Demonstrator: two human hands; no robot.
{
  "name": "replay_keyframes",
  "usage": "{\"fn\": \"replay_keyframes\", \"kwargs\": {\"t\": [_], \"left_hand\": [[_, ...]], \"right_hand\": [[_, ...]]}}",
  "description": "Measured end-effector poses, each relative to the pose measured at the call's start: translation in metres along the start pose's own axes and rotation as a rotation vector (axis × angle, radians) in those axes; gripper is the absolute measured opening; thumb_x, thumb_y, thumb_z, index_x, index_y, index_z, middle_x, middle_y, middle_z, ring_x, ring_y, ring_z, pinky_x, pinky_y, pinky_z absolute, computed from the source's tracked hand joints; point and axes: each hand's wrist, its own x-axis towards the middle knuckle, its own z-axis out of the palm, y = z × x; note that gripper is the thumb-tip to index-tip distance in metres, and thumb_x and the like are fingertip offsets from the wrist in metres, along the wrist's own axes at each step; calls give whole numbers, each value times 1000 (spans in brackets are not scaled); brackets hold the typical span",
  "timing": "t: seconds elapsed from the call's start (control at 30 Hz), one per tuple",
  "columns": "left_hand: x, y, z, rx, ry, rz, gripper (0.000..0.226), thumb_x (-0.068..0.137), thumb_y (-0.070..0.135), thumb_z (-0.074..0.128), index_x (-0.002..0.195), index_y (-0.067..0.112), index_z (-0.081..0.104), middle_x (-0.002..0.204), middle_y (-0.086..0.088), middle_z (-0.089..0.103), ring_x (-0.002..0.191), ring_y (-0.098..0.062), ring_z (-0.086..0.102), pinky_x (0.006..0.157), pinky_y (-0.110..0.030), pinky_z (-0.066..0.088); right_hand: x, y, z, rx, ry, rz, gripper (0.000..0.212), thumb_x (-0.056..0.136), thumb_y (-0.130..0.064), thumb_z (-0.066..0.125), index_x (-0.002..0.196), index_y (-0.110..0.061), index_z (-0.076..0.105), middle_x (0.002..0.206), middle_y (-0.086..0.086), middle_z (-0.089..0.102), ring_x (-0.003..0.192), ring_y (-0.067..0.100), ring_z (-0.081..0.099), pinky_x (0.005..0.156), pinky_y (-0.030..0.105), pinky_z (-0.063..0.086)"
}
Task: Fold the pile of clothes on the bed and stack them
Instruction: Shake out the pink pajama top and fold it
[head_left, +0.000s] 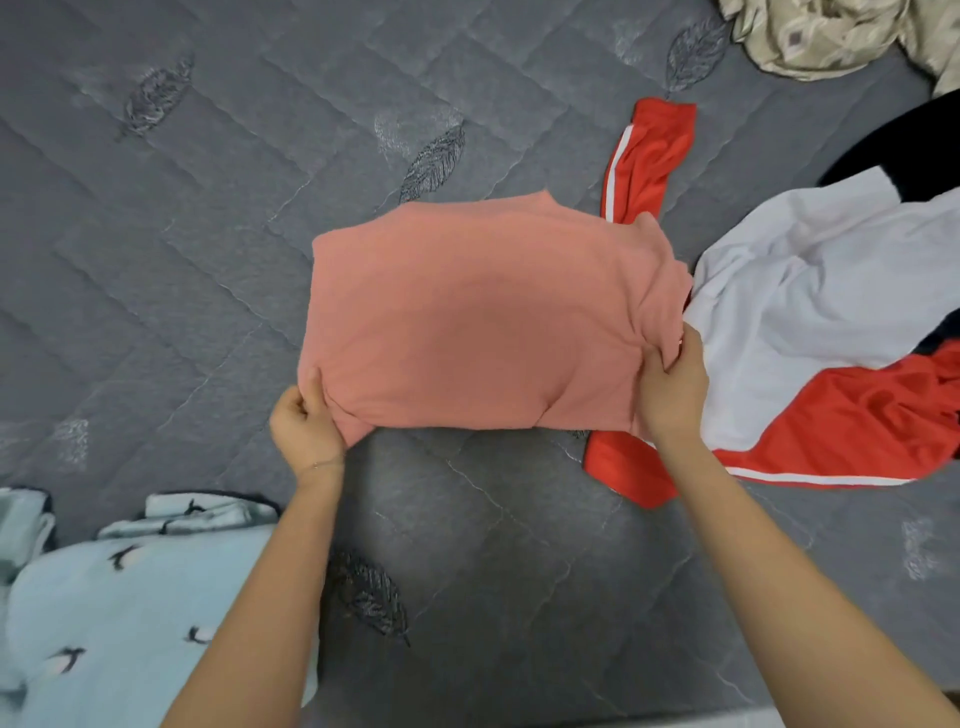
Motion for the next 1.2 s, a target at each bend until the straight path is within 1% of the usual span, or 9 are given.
{"fn": "replay_keyframes", "kwargs": {"t": [0.2,0.3,0.43,0.67,0.8,0.93,1.03,1.13,1.2], "left_hand": [[5,-25,-58,243,-15,-27,58,98,34,51,50,12,26,51,-7,19,58,-23,22,54,-37,16],[0,-42,-64,421,-45,-43,57,97,42,49,53,7,36,53,-17,37,60,-31,40,57,-37,29],[0,-57,-54,555,-171,12,51,97,42,48,66,2,51,79,-31,60,78,-45,56,65,-40,36],[-11,-44,-27,591,-205,83,31,93,17,56,116,-4,53,117,-29,47,109,-44,47,90,-50,38],[-21,-39,-19,565,-264,-7,30,99,23,44,121,2,43,120,-28,48,105,-46,51,84,-51,40],[-18,-54,-25,604,-200,-198,46,99,44,37,113,1,44,111,-31,57,102,-47,55,81,-48,40],[-11,-58,-31,468,-125,-158,49,98,46,40,80,2,47,88,-28,58,83,-40,54,71,-42,38],[1,-50,-40,288,-15,-49,53,101,35,42,57,7,32,54,-13,37,63,-26,35,57,-35,22],[11,-49,-48,256,25,-14,56,102,32,42,53,9,26,50,-8,24,61,-23,27,56,-36,15]], "right_hand": [[-26,22,-36,-25,-86,140,25,91,-15,59,113,-3,61,109,10,65,98,21,57,82,26,39],[-42,38,-39,-11,-100,208,29,92,-18,59,116,-2,60,113,11,64,103,25,58,85,29,41],[-50,43,-31,23,-107,286,44,92,-24,59,133,-11,48,128,7,57,116,23,54,98,34,42],[-42,41,-23,18,-238,361,63,89,-42,63,137,-7,41,129,5,52,116,22,52,97,34,42],[-37,41,-22,76,-176,337,41,90,-39,61,119,-10,55,115,2,59,107,21,56,95,37,46],[-35,42,-21,214,-77,348,21,92,-32,60,98,-12,61,102,2,65,99,20,60,91,34,49],[-35,44,-22,254,-75,349,18,92,-28,61,96,-11,62,94,-2,64,92,15,58,81,24,46],[-34,48,-24,242,-81,327,19,92,-27,61,96,-9,64,88,-7,65,88,12,59,78,23,47],[-35,51,-24,202,-63,317,20,91,-29,62,96,-9,65,89,-6,67,91,14,61,83,28,49]]}}
